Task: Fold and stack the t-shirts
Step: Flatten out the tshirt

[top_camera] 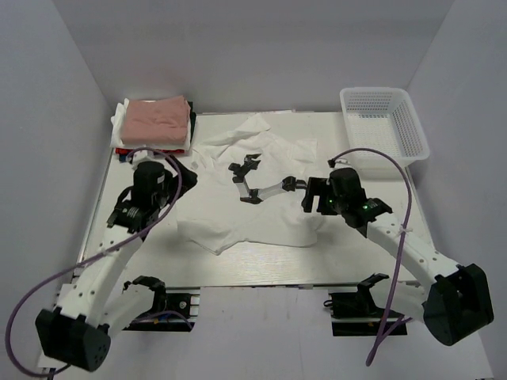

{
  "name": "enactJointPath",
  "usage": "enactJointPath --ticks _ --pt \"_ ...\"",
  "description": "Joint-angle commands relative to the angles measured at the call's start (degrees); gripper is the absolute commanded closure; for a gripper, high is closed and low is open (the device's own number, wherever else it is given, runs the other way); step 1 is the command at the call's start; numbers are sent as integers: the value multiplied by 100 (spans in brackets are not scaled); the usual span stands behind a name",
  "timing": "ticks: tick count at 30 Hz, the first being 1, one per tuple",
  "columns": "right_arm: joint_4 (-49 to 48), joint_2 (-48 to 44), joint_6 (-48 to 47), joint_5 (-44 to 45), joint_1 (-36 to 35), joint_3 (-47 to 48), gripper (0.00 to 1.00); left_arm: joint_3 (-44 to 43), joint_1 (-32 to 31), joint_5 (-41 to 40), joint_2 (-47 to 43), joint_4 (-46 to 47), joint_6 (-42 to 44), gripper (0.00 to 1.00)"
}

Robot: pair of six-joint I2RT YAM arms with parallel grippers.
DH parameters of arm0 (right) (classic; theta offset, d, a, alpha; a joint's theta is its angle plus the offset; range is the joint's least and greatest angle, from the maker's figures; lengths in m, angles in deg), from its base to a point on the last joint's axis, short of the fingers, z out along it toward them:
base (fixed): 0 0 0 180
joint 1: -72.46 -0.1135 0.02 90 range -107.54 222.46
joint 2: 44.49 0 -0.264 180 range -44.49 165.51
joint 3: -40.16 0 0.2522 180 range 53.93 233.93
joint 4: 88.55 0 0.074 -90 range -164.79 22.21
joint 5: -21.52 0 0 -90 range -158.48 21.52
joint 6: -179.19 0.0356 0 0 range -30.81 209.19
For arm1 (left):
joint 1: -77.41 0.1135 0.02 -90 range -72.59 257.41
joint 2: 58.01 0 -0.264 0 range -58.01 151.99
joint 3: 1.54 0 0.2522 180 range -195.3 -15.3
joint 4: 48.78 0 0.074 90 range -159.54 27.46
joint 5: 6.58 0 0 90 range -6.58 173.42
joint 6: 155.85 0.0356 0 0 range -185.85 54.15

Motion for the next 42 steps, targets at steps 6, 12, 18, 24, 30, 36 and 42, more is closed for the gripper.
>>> enactJointPath --ticks 6,12,18,24,30,36,42 --pt "-104 813 447 854 672 47 9 -347 -8 1248 2770 1306 911 0" --pt "-273 1719 262 228 822 354 28 -348 -8 1353 3809 1412 963 0" --pt "-141 1879 235 -203 743 477 100 398 -8 1301 3301 1289 963 0" --pt "589 1693 -194 105 182 1503 100 1557 -8 1967 2422 972 858 0" --pt "1460 2973 -669 430 -970 2910 100 2008 -8 2162 1385 832 638 0" --pt "1741 4882 -793 79 -2183 4624 82 1446 -8 1696 875 182 638 0" --pt "1207 4832 -802 -210 -2360 4778 10 1182 -8 1336 610 -101 638 0"
